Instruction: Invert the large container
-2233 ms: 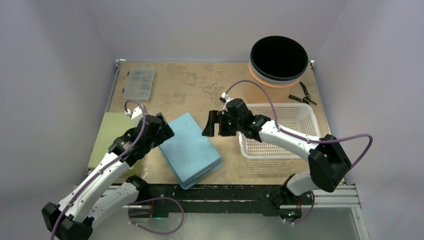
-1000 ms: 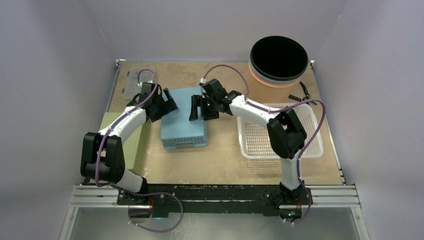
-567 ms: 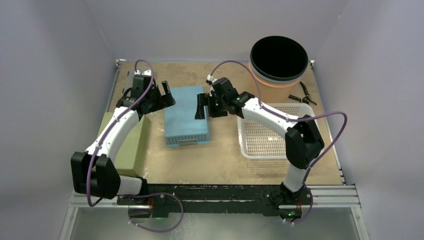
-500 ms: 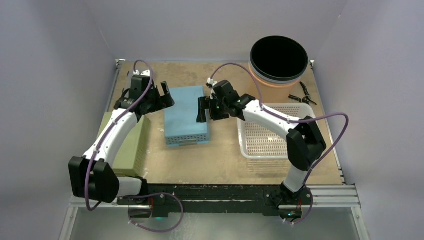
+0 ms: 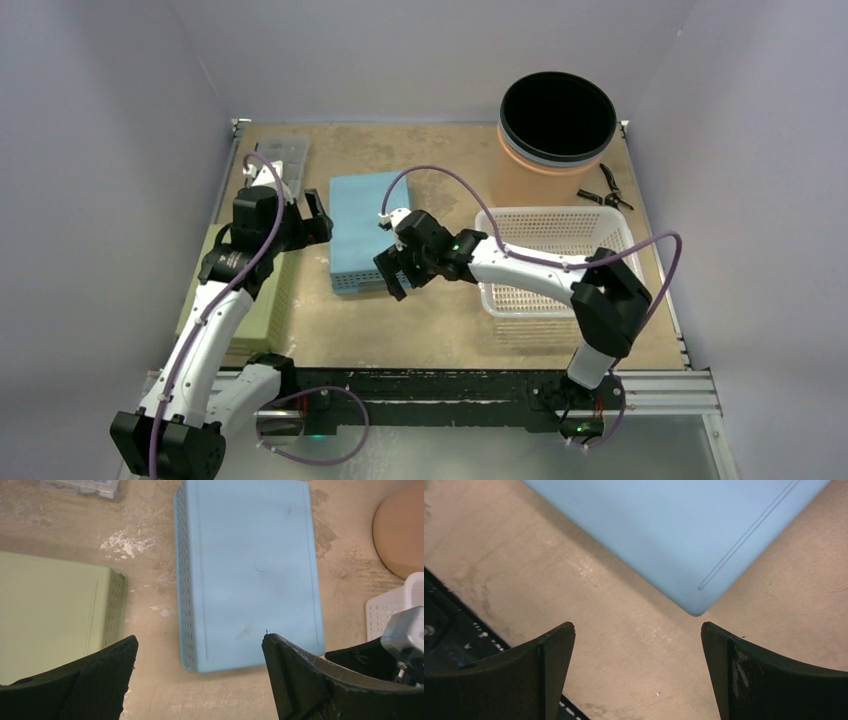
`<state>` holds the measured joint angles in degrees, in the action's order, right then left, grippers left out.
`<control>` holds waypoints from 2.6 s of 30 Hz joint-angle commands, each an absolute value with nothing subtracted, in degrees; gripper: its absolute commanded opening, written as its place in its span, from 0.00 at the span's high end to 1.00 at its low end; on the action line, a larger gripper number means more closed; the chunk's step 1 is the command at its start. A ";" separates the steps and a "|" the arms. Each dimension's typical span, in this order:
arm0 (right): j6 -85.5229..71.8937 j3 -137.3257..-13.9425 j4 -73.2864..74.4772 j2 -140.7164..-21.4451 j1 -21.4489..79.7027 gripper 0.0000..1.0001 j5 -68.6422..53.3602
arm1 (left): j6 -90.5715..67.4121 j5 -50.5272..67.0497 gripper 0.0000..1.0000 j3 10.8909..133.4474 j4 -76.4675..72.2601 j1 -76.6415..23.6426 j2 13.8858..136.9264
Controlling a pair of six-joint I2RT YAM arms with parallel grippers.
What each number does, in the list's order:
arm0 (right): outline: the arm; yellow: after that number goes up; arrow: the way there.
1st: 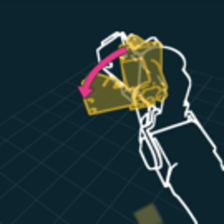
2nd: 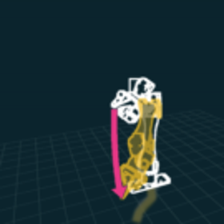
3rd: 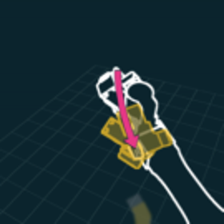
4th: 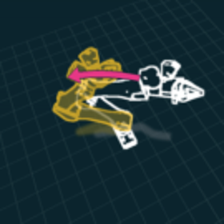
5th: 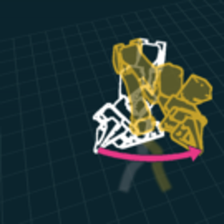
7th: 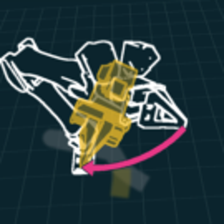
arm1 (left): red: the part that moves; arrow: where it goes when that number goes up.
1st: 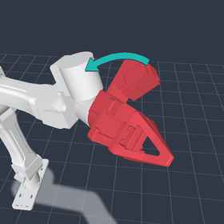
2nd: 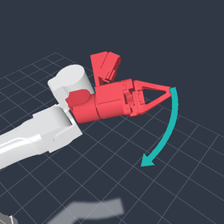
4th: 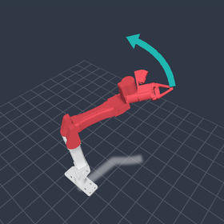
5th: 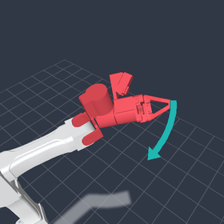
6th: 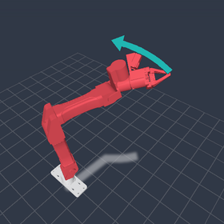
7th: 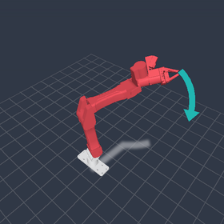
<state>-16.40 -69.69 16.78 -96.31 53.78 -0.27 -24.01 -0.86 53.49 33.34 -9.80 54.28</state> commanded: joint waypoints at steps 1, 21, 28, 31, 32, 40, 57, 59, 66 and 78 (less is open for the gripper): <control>-13.52 -70.33 14.85 -99.96 54.21 0.01 6.83 | -19.75 -4.11 0.05 51.51 29.86 -9.83 50.26; -14.10 -95.15 11.69 -120.89 52.03 0.01 17.33 | -18.10 -12.53 0.01 44.01 25.44 -9.76 41.56; -4.75 -97.77 3.13 -123.57 49.80 0.01 7.69 | -18.03 -11.88 0.01 43.93 25.27 -9.81 41.46; -0.60 -100.06 1.84 -125.56 49.77 0.01 6.38 | -18.03 -11.68 0.01 43.88 25.09 -9.76 41.64; -0.27 -101.09 1.59 -126.50 49.69 0.01 6.80 | -18.02 -11.57 0.01 43.86 25.13 -9.76 41.70; 7.03 -106.22 -2.50 -132.20 49.73 0.01 11.24 | -17.93 -11.69 0.02 43.80 25.09 -9.76 41.58; 29.43 -98.11 -22.15 -134.81 48.10 0.01 7.69 | -17.68 -10.40 0.02 43.77 25.01 -9.77 43.57; 31.72 -98.00 -23.10 -135.25 47.66 0.01 6.71 | -17.67 -10.49 0.02 43.82 25.05 -9.84 43.61; 38.40 -95.56 -25.86 -134.63 45.47 0.01 -0.62 | -17.75 -10.73 0.02 43.68 24.87 -9.76 43.62; 42.23 -93.17 -26.57 -130.92 45.57 0.01 -4.48 | -17.58 -10.96 0.01 43.68 24.79 -9.76 43.62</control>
